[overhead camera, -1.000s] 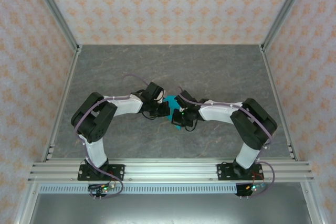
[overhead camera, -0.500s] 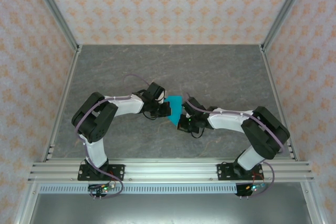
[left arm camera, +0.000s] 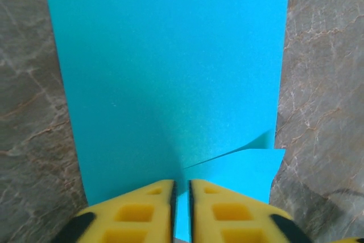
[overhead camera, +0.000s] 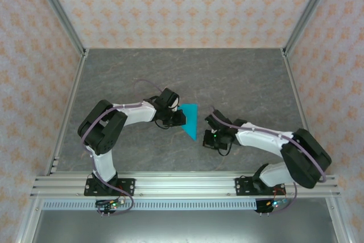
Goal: Fold a paper plane with a square sheet of paper (fold left side to right side)
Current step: Third fold the triangle at the center of the table, then fourth fold the wing at the center of the table.
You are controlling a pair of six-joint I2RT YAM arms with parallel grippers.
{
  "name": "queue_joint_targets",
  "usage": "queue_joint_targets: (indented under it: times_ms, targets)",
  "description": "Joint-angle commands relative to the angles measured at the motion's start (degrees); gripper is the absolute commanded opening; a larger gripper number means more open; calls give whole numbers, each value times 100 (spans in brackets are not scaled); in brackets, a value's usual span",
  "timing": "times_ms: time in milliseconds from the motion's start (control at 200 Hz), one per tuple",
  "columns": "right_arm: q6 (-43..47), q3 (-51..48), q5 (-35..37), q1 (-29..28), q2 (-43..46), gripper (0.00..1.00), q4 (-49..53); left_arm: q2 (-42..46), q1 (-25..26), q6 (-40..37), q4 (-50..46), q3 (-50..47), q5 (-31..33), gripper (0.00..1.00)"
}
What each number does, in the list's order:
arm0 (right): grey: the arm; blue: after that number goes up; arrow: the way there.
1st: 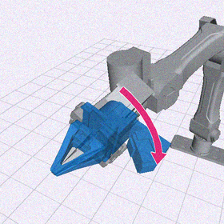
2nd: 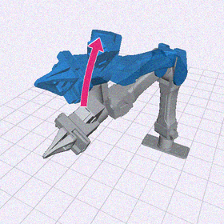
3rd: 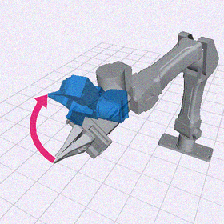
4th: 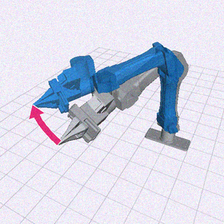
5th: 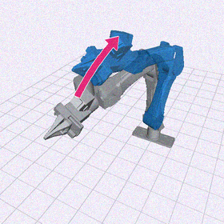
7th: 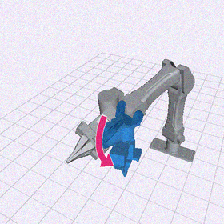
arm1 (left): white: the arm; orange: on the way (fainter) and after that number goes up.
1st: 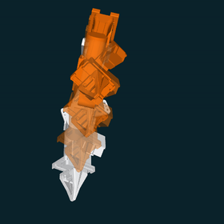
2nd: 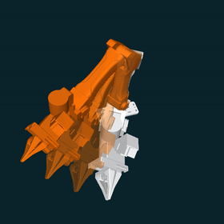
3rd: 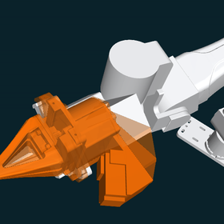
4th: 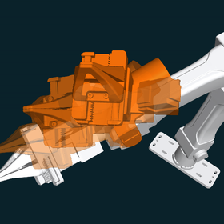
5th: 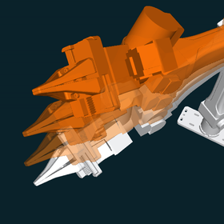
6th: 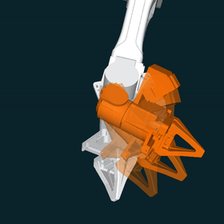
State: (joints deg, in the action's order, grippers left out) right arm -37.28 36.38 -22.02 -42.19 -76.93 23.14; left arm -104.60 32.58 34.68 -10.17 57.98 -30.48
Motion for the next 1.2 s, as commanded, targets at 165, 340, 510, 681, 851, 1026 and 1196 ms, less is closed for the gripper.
queue_joint_targets:
  times_ms: [165, 340, 510, 681, 851, 1026, 1196]
  targets:
    - [1112, 519, 729, 306, 251, 53, -614, 1340, -444, 310, -278, -72, 469, 53]
    - [1879, 995, 517, 483, -411, 72, -946, 1448, -799, 650, 5, -672, 83, 60]
    - [2363, 1361, 115, 502, -1151, 65, -1037, 1224, -804, 956, 475, -854, -178, 61]
    - [2579, 1437, 13, 637, -1502, 53, -1193, 1095, -799, 971, 455, -840, -184, 61]
    - [2669, 1525, -387, 669, -1811, 44, -1370, 1099, -790, 1040, 510, -933, -169, 62]
    - [2666, 1538, -442, 673, -1922, 34, -1484, 1082, -787, 1050, 502, -937, -162, 62]
    - [2659, 1600, -450, 676, -2078, 28, -1481, 1038, -736, 1059, 490, -911, -160, 63]
